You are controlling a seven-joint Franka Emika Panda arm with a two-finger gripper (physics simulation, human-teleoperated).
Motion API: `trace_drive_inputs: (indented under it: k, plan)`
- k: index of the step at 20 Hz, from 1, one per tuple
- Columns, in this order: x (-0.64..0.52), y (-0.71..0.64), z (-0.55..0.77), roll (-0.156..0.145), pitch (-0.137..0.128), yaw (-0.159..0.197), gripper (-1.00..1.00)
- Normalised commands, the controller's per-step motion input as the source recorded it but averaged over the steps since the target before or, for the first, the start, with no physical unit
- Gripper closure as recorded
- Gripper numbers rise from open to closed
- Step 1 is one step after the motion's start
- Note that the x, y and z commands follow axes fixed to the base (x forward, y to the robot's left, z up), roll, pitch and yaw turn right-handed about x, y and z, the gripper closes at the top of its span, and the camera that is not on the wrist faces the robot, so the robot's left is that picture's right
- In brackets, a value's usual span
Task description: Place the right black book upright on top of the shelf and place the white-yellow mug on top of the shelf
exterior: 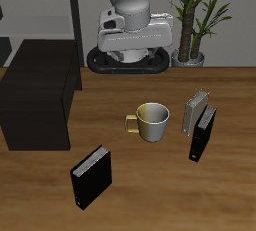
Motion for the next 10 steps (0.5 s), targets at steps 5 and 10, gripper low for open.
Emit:
trace_drive_inputs:
  k: [5,10]
  plan:
    - [0.02,-0.07,0.03,-0.021,0.0,0.002,-1.0]
    - [0.22,-0.21,0.09,0.017,-0.003,0.028,-1.0]
